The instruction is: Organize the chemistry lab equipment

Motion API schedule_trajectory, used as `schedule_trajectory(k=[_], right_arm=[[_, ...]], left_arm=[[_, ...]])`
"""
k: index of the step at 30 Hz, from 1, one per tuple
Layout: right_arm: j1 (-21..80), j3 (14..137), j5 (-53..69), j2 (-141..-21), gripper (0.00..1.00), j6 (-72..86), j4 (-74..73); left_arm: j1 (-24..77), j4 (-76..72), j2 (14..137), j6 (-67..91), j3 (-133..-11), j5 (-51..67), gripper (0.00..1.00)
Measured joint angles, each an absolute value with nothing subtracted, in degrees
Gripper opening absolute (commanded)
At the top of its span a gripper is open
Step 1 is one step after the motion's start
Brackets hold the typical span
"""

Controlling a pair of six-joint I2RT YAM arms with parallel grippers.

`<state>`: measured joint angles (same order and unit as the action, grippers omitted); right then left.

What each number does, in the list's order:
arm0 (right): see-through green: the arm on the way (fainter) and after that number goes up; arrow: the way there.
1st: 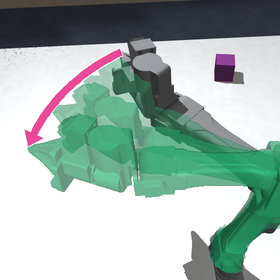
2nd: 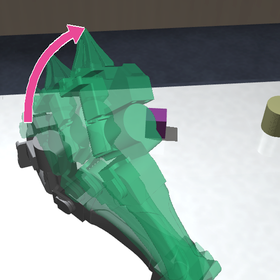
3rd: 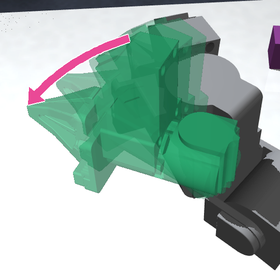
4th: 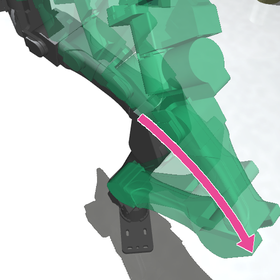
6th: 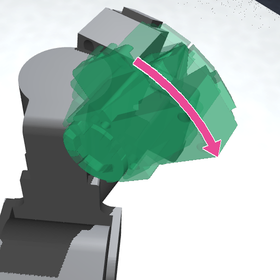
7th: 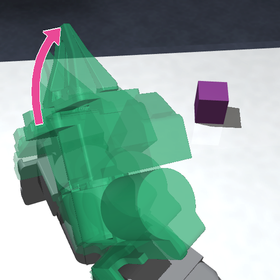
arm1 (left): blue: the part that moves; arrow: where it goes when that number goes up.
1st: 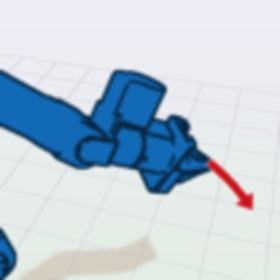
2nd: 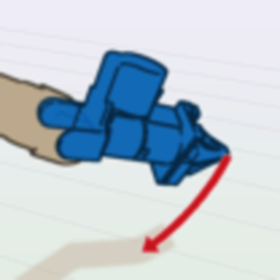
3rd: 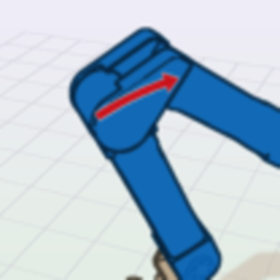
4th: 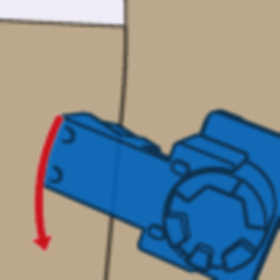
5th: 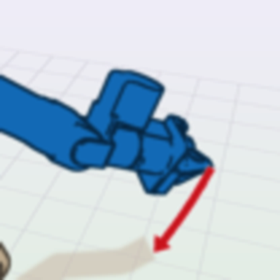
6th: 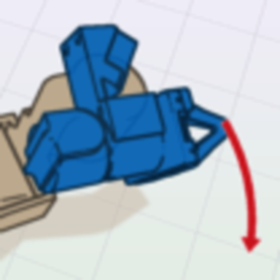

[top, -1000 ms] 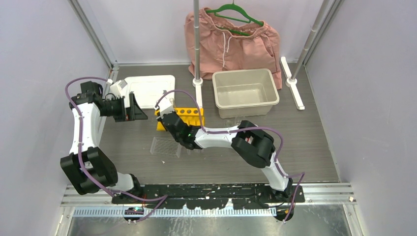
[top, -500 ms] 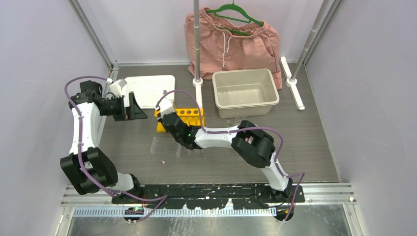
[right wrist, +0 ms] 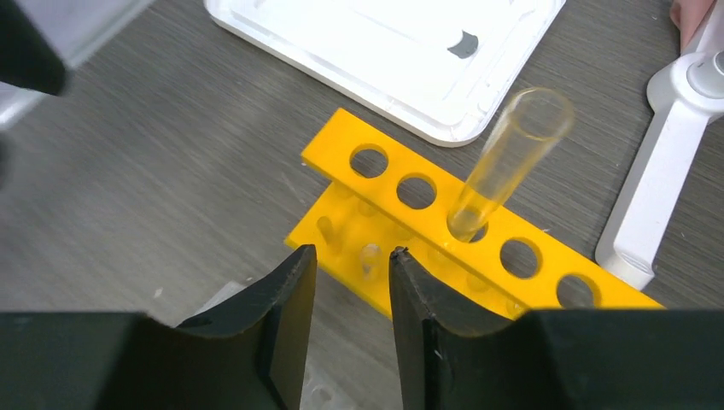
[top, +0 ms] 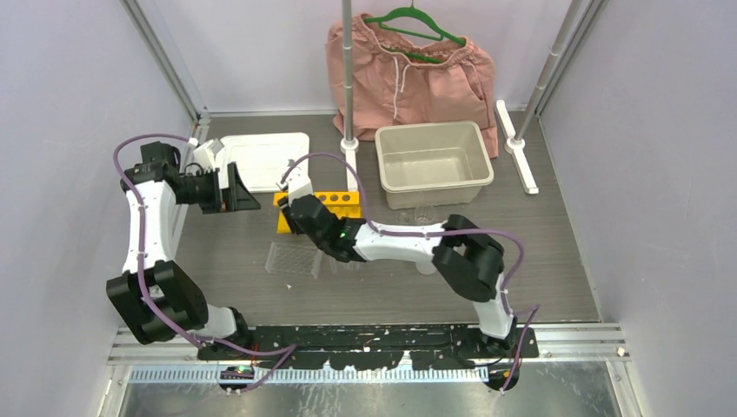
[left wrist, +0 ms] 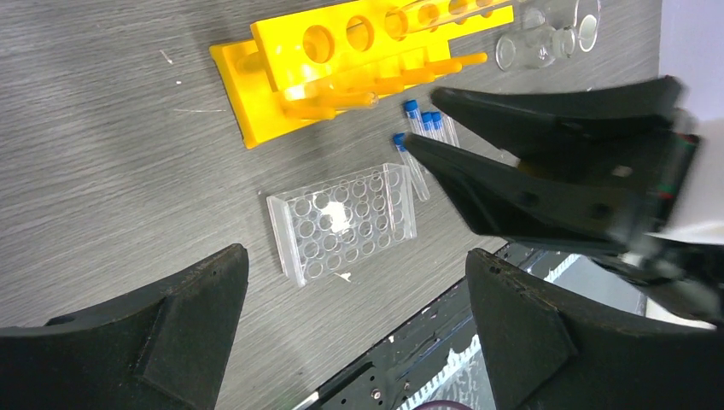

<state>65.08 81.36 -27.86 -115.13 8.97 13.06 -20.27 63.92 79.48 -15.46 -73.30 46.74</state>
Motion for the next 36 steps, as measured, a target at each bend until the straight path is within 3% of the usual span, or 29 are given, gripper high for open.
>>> schedule_trajectory(k=[5, 12, 20, 36], right_arm=[[66.00, 77.62, -26.37, -104.51, 0.28, 14.41, 7.16], [66.50, 71.02, -29.36, -92.42, 0.26, 24.75, -7.14], [61.98, 65.93, -26.33, -95.50, 0.26, 33.95, -20.25], [56.49, 64.99, -17.76, -103.81, 0.35, 39.92, -20.80]], left_arm=[[-20.27, 64.16, 79.37, -15.57, -73.30, 46.72, 0.98], [-20.27, 64.60, 78.37, -15.90, -73.63, 46.74, 0.98], [-20.27, 64.82, 77.45, -16.69, -73.73, 46.76, 0.99], [-20.27, 66.17, 76.84, -17.93, -73.73, 46.70, 0.99]])
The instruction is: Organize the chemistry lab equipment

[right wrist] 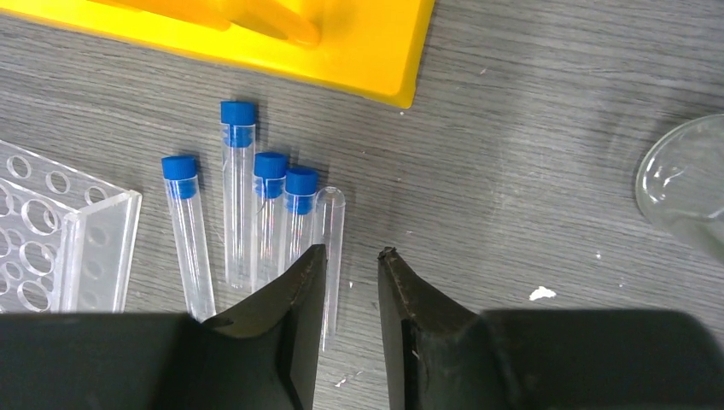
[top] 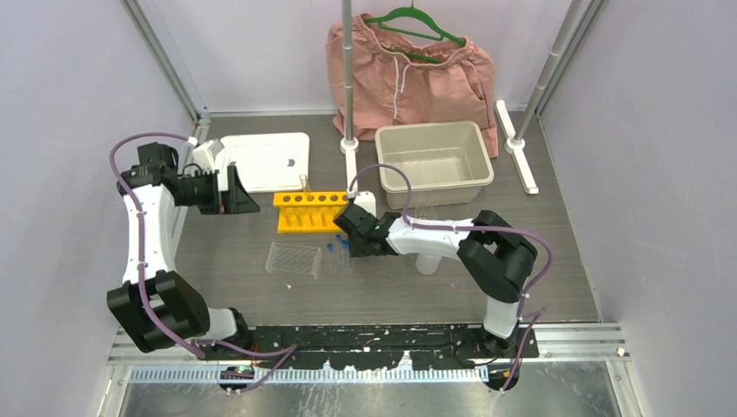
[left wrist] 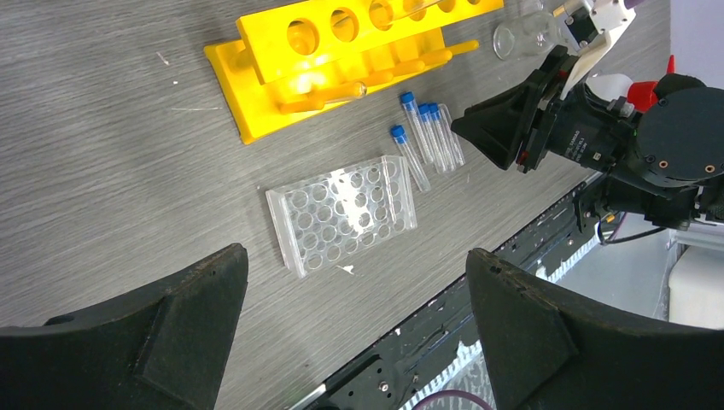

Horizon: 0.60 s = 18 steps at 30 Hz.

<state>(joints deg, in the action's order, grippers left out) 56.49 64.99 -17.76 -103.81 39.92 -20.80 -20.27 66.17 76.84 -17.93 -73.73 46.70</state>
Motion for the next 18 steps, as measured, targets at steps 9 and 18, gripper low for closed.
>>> schedule_trajectory(k=[9, 18], right_arm=[[56.49, 64.95, -16.69, -104.33, 0.35, 40.93, -19.81], [56.49, 64.93, -16.84, -105.71, 0.16, 40.99, -19.38]], left_arm=[[-20.27, 66.46, 76.64, -18.52, -73.73, 46.70, 0.99], [-20.27, 66.54, 76.14, -18.65, -73.73, 46.68, 0.99]])
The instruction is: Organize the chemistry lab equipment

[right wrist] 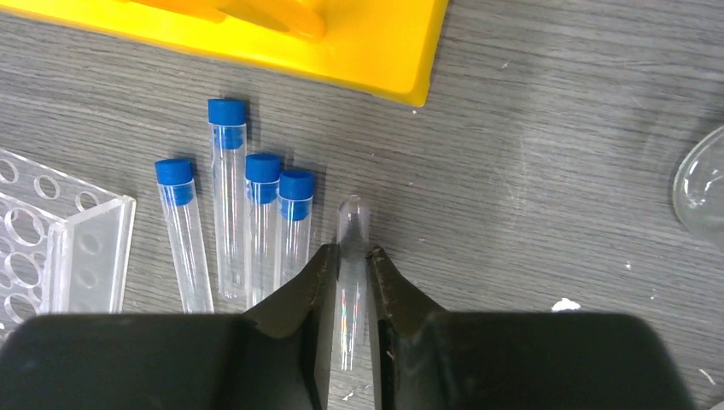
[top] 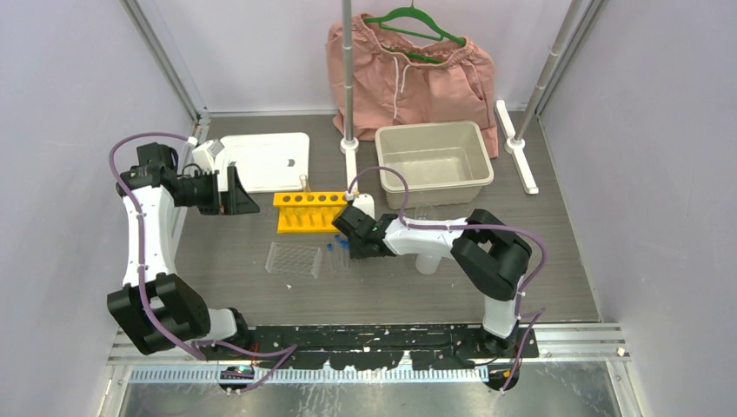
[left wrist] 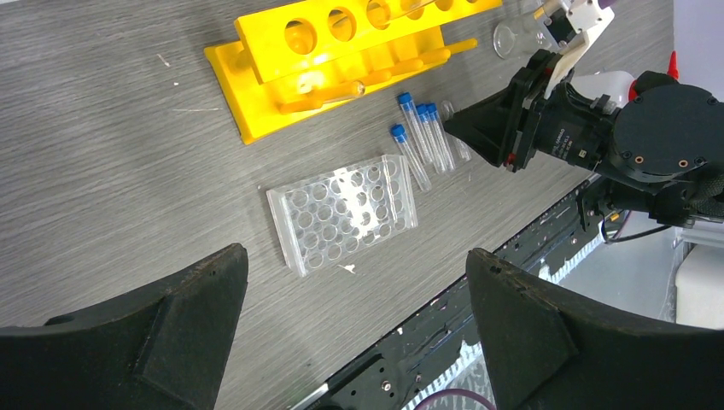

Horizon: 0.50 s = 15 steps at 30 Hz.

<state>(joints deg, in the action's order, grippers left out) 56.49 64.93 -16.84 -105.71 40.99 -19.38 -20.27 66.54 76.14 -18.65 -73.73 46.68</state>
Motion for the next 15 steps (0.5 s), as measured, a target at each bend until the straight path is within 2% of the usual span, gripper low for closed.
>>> schedule_trajectory(k=[2, 4, 9, 15], right_arm=[[56.49, 64.90, -16.91, -105.71, 0.09, 40.95, -19.44], [56.49, 64.93, -17.32, -105.62, 0.05, 40.95, -19.70], [56.49, 64.93, -19.22, -102.32, 0.03, 40.69, -23.88], [56.69, 66.28, -19.59, -89.73, 0.01, 40.82, -24.75]], left_arm=[[-20.27, 66.57, 76.14, -18.65, -73.73, 46.68, 0.99], [-20.27, 66.57, 76.12, -18.65, -73.73, 46.70, 0.99], [-20.27, 66.76, 75.79, -18.65, -73.73, 47.55, 0.99], [-20.27, 66.74, 75.57, -18.35, -73.73, 52.82, 0.94]])
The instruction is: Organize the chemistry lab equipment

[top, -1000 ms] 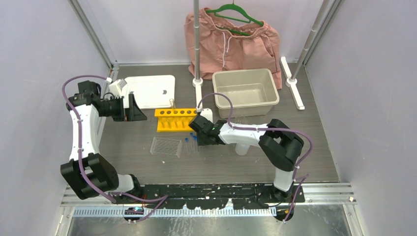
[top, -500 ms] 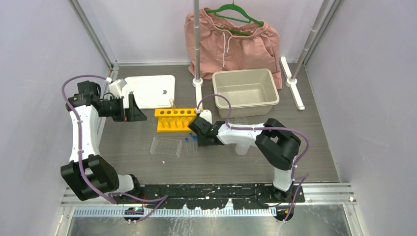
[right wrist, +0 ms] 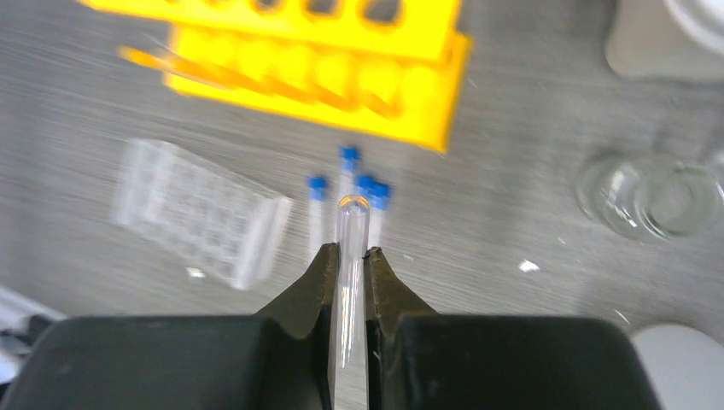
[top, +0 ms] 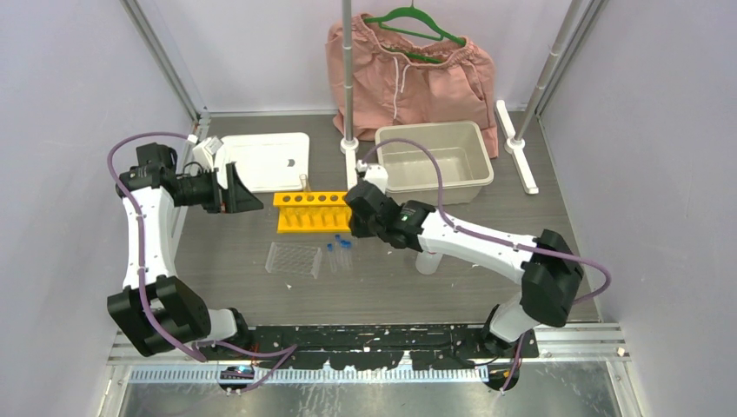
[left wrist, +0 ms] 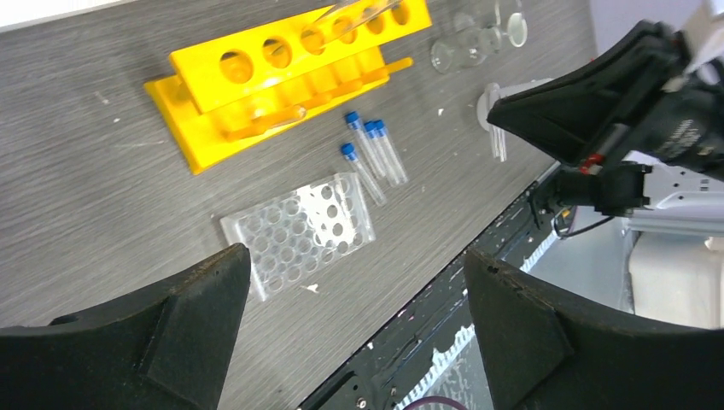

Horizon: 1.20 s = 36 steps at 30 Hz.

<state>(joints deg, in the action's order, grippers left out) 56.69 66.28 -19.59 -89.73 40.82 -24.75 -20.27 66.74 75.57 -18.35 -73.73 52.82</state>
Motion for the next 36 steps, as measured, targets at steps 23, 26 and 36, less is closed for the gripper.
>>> schedule_trajectory(k=[23, 26, 36], right_arm=[[59.68, 95.64, -8.19, -107.39, 0.01, 50.74, -8.54], [59.68, 95.66, -7.29, -107.39, 0.01, 51.92, -6.26], [59.68, 95.64, -5.82, -107.42, 0.01, 53.69, -3.84]], left_arm=[[-12.75, 66.30, 71.42, -18.02, -71.31, 64.25, 0.50], [-12.75, 66.24, 72.42, -18.04, -71.29, 64.12, 0.47], [-12.75, 65.84, 73.28, -17.82, -70.46, 63.48, 0.21]])
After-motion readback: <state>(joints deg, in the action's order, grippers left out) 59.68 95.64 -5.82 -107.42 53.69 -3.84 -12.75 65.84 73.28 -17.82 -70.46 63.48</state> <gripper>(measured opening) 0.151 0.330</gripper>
